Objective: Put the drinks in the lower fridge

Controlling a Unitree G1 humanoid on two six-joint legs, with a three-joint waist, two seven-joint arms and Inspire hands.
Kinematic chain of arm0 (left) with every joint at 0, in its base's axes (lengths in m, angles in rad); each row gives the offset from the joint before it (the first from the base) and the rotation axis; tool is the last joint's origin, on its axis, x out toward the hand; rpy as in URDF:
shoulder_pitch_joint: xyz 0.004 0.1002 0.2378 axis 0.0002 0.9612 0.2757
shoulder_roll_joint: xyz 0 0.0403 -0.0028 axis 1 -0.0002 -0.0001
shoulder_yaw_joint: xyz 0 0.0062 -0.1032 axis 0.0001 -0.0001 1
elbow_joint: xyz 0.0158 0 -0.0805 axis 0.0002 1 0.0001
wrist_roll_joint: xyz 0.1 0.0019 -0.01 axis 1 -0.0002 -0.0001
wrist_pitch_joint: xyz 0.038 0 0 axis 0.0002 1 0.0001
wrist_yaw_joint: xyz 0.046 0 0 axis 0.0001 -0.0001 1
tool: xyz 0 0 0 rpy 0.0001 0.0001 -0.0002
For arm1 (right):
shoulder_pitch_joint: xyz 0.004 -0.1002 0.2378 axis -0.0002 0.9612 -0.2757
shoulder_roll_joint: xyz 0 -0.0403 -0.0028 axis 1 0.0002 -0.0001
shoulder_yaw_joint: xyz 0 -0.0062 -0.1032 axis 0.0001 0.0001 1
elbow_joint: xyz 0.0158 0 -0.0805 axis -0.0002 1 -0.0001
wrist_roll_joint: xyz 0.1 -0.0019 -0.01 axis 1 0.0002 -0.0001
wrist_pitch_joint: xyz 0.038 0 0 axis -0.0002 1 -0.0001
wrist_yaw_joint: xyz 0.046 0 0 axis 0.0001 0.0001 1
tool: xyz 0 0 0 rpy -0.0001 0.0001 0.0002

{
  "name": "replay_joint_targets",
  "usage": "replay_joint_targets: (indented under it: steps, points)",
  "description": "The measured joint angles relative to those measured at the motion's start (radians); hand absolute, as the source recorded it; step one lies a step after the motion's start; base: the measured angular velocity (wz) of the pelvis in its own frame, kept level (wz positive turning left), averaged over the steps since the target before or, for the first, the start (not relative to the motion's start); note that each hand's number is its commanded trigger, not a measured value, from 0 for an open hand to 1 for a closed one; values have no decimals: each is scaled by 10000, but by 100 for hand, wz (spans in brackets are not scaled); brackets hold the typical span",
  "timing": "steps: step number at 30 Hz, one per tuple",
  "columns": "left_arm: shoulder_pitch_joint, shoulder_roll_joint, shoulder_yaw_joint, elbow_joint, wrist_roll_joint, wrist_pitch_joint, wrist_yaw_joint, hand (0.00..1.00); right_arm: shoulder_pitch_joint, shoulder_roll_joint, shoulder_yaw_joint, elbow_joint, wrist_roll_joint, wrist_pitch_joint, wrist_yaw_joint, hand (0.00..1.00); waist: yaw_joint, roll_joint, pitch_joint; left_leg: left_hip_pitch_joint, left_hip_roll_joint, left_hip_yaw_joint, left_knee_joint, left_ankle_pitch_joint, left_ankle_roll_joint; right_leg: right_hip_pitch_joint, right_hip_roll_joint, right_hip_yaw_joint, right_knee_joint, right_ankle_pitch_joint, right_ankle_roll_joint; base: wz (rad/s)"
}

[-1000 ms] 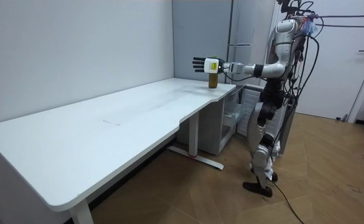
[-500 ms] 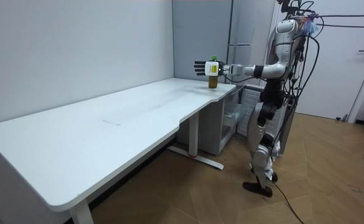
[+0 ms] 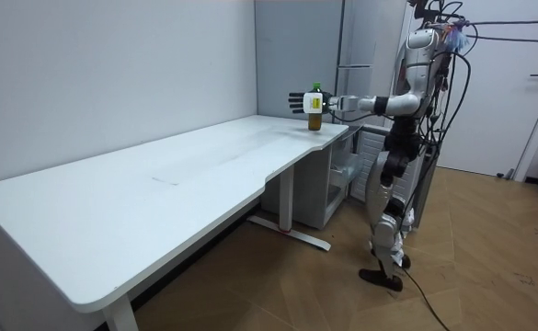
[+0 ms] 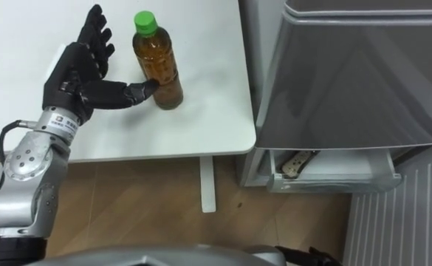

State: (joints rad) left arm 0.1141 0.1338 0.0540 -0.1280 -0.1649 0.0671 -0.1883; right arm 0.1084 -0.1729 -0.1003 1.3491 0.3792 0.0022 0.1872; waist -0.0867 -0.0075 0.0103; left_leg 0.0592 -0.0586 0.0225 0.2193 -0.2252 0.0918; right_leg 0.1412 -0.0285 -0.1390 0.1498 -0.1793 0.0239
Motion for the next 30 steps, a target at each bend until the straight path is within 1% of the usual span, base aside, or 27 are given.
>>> replay_joint_targets:
  steps: [5,11,16,19,23,27,30]
  points:
    - [-143,-31,-1,1,0,0,-52,0,4,0,-8,-51,-90,5,3,0,-37,5,-3,16,5,43,-30,0,0,-1,1,-7,0,0,0,-1]
    - [-149,-34,-3,195,-19,1,-152,0,6,12,-5,-279,-310,3,4,0,-213,4,-4,21,6,80,-62,0,0,18,-1,12,4,0,0,-1]
    - [-494,-12,0,565,-1060,1,-194,0,-8,20,-22,-281,-318,3,9,0,-217,0,-1,42,8,101,-107,1,1,2,7,158,5,0,0,-1]
    - [-524,10,1,588,-1330,1,-198,0,-3,21,-22,-281,-318,6,9,0,-217,-6,1,70,28,180,-148,1,1,-14,17,243,5,0,0,-7]
    - [-677,16,-6,595,-1377,1,-205,0,-39,42,-23,-280,-358,30,13,0,-245,-71,42,50,39,228,-151,1,1,-56,28,317,6,0,0,-4]
    - [-689,27,-11,756,-1390,1,-212,0,-133,41,-24,-258,-463,119,40,0,-441,-96,49,51,41,230,-154,1,1,-43,36,422,8,0,0,0]
    - [-690,31,-86,840,-1405,46,-210,0,-197,39,-25,-241,-511,135,68,0,-495,-103,50,31,45,260,-155,1,0,-79,48,525,9,0,0,-3]
